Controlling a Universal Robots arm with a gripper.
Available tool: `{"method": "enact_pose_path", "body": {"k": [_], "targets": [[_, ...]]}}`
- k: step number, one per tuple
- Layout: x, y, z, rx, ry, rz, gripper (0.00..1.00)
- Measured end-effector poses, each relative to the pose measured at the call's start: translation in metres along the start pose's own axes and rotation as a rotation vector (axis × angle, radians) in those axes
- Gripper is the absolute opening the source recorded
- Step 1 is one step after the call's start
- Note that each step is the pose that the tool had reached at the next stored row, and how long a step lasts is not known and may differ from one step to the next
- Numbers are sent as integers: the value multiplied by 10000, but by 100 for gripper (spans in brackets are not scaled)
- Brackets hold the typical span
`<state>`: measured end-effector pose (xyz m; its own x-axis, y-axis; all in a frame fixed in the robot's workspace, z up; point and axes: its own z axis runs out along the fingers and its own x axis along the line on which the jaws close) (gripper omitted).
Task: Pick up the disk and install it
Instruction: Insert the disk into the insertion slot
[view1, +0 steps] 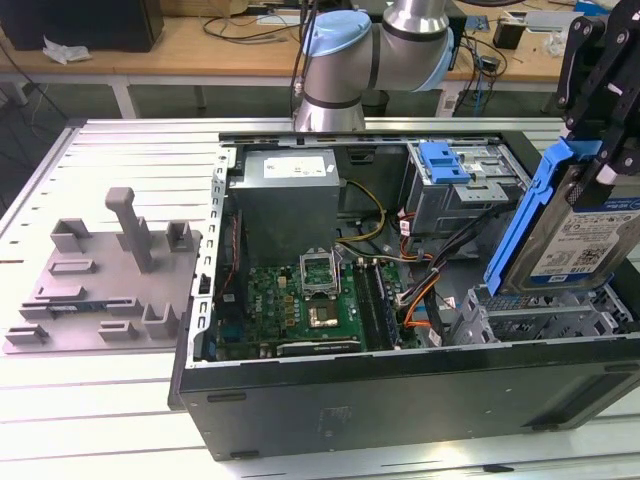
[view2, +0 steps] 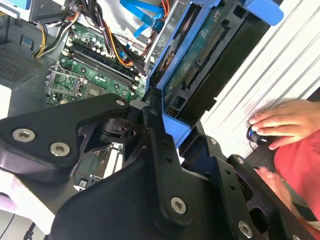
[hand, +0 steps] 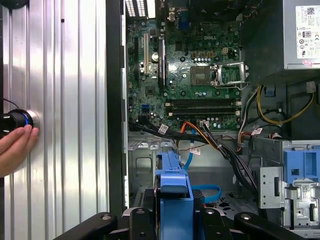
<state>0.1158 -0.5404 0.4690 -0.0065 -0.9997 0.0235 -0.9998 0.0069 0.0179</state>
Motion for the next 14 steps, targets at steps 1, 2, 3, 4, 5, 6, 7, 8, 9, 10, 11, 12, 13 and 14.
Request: {"method": "enact_pose_path", "body": {"k": [1,2,3,4,5,6,7,8,9,10,11,12,13,14], "targets": [[0,0,0,0,1,0,36],[0,0,0,0,1,0,36],[0,0,0,0,1,0,36],[0,0,0,0,2,0,36],[0,0,0,0,2,0,36],[0,0,0,0,3,0,36],[0,0,0,0,3,0,36],[0,0,0,0,4,0,36],[0,0,0,0,4,0,36],[0,0,0,0,4,0,36],[0,0,0,0,4,0,36],[0,0,0,0,4,0,36],[0,0,0,0,5,0,36],[0,0,0,0,4,0,36]]}}
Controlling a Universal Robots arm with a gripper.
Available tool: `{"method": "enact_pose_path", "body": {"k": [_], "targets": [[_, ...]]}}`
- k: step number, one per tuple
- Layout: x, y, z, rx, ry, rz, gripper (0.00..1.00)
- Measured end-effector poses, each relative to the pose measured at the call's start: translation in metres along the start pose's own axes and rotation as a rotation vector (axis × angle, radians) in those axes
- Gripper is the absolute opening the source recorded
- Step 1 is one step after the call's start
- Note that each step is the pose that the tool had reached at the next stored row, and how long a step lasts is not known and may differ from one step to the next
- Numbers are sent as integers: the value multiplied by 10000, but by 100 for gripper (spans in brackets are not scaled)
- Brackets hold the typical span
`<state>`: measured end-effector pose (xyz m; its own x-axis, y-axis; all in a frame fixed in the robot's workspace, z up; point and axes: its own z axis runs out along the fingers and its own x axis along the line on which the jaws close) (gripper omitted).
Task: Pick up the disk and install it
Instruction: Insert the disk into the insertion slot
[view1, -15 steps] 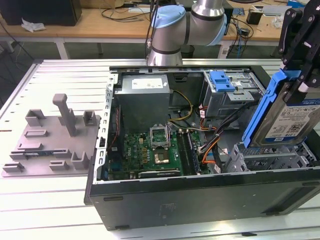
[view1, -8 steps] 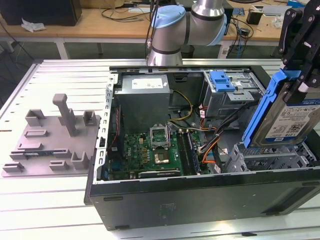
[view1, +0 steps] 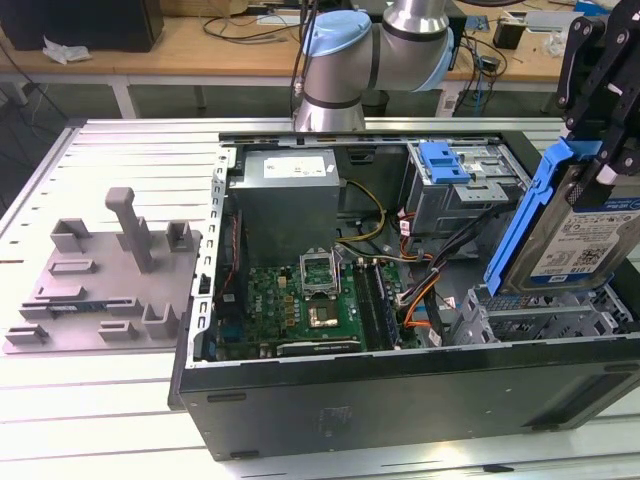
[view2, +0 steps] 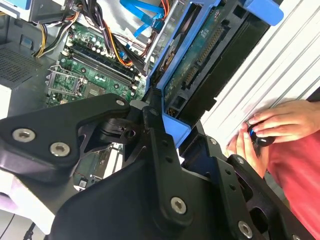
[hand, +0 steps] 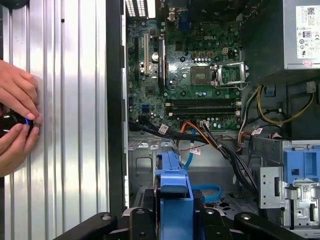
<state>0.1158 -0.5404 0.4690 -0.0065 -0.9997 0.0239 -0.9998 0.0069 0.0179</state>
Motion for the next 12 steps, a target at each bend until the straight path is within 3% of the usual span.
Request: {"method": "enact_pose_path", "body": {"k": [2,7,12], "targets": [[5,0,0,0,-5,0,36],[21,0,1,-1,-132,-1,36],[23,0,1,-10,-136,-2,36]]}}
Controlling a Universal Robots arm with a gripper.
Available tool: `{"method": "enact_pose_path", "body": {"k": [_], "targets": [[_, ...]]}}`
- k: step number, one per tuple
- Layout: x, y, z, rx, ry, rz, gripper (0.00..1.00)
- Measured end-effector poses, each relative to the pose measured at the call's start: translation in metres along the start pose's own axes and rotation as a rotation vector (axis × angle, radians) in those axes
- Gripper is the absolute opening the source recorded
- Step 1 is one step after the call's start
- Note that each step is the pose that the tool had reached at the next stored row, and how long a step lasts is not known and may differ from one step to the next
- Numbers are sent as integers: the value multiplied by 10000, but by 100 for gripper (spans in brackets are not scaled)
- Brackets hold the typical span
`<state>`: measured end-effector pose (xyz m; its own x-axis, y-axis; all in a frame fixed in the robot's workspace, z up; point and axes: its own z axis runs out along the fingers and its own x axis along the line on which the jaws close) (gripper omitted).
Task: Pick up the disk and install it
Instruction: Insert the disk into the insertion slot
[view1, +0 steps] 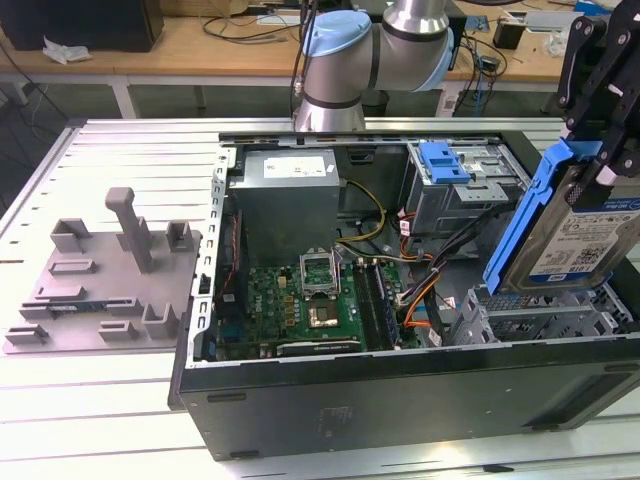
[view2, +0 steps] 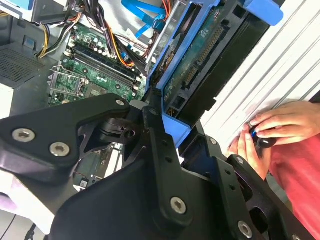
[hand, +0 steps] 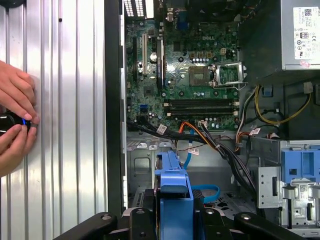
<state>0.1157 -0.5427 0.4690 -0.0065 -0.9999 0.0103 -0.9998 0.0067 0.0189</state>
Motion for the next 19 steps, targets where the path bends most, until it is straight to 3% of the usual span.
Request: {"method": "enact_pose_path", "body": {"k": [19], "targets": [[-2,4,43,-10,4,-162,36]]}}
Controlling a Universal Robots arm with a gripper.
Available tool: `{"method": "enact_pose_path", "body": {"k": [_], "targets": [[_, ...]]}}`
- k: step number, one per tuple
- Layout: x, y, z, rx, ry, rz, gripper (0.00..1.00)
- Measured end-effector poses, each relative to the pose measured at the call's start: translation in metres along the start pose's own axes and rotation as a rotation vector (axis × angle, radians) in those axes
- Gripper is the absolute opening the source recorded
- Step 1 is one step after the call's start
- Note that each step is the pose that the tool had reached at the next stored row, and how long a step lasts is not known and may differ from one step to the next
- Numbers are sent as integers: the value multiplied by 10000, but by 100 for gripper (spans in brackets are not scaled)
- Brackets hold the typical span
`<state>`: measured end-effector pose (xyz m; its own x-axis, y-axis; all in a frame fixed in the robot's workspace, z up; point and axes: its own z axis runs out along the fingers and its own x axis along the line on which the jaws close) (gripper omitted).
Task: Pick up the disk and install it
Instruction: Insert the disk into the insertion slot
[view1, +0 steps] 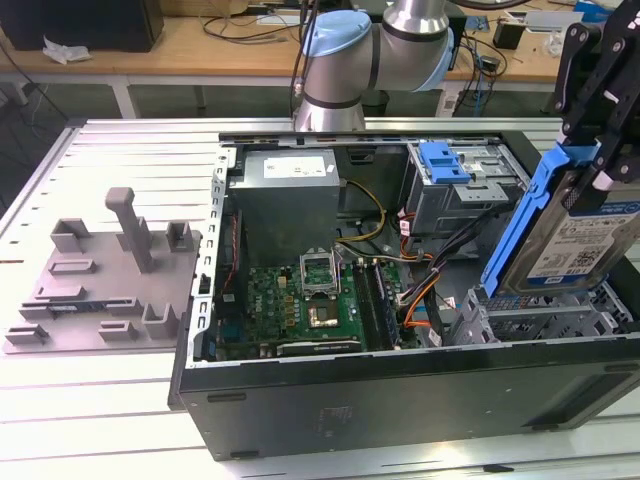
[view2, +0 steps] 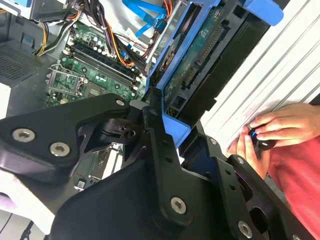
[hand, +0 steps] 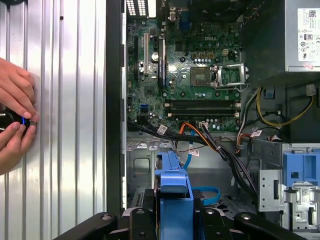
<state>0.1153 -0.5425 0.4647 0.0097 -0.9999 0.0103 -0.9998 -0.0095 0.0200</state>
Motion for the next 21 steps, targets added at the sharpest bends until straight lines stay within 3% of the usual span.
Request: {"method": "enact_pose_path", "body": {"k": [8,13,21], "targets": [[0,0,8,0,-2,15,36],[0,0,13,0,-105,33,36],[2,-1,27,0,-113,34,36]]}}
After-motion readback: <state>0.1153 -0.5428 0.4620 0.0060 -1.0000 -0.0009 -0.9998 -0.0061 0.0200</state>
